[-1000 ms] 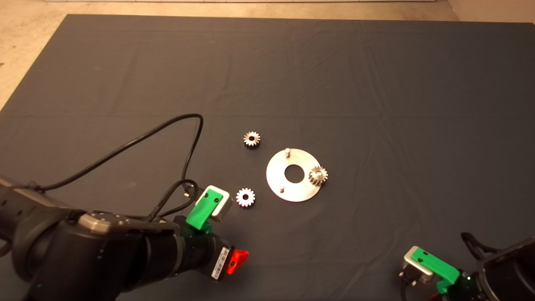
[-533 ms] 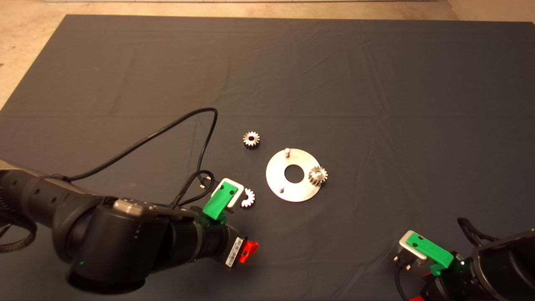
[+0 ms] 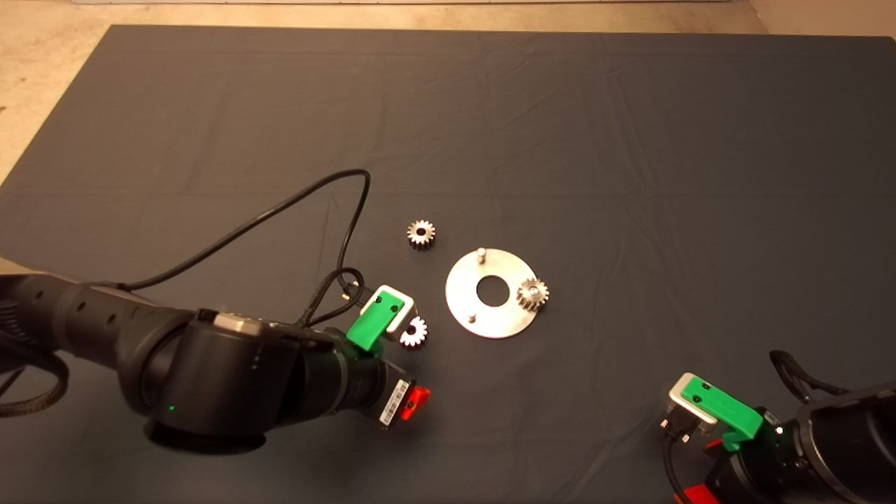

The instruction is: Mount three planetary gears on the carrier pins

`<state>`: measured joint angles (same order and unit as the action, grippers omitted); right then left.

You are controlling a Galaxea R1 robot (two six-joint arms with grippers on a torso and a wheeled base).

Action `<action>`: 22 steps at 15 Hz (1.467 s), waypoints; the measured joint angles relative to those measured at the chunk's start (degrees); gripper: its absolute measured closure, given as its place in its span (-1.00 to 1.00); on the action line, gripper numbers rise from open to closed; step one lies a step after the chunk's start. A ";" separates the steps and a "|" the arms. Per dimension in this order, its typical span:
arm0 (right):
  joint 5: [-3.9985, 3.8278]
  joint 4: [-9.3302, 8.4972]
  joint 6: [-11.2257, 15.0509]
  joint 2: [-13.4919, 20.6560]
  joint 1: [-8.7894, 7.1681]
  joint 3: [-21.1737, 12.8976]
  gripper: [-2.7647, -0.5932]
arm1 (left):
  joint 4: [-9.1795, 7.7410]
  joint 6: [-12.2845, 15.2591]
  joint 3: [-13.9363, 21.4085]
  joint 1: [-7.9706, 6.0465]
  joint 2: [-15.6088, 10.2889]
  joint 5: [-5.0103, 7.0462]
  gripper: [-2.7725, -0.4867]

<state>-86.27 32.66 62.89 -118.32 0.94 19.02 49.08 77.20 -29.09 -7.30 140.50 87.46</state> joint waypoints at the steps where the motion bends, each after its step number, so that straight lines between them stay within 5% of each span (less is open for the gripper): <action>1: -0.02 0.00 0.00 -0.01 0.00 0.00 -0.17 | -0.02 -0.47 -0.81 -0.05 0.00 0.00 -0.75; 5: -0.38 0.00 0.00 -0.13 -0.01 -0.06 -0.17 | -0.06 -2.84 -5.40 -1.49 1.78 0.00 -0.75; 7: -1.32 0.00 0.00 -0.30 -0.01 -0.06 -0.17 | -0.09 -3.70 -7.93 -1.77 2.85 0.00 -0.75; 10: -1.35 0.00 0.00 -0.61 -0.01 -0.09 -0.17 | -0.07 -4.49 -10.30 -1.94 3.68 0.01 -0.75; 22: -1.38 0.02 0.00 -2.05 -1.95 -0.11 -0.17 | -0.07 -2.75 -12.67 -2.43 4.33 0.00 -0.75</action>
<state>-87.65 32.68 62.89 -120.37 -1.01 18.91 49.01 74.45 -41.76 -9.73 144.82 87.45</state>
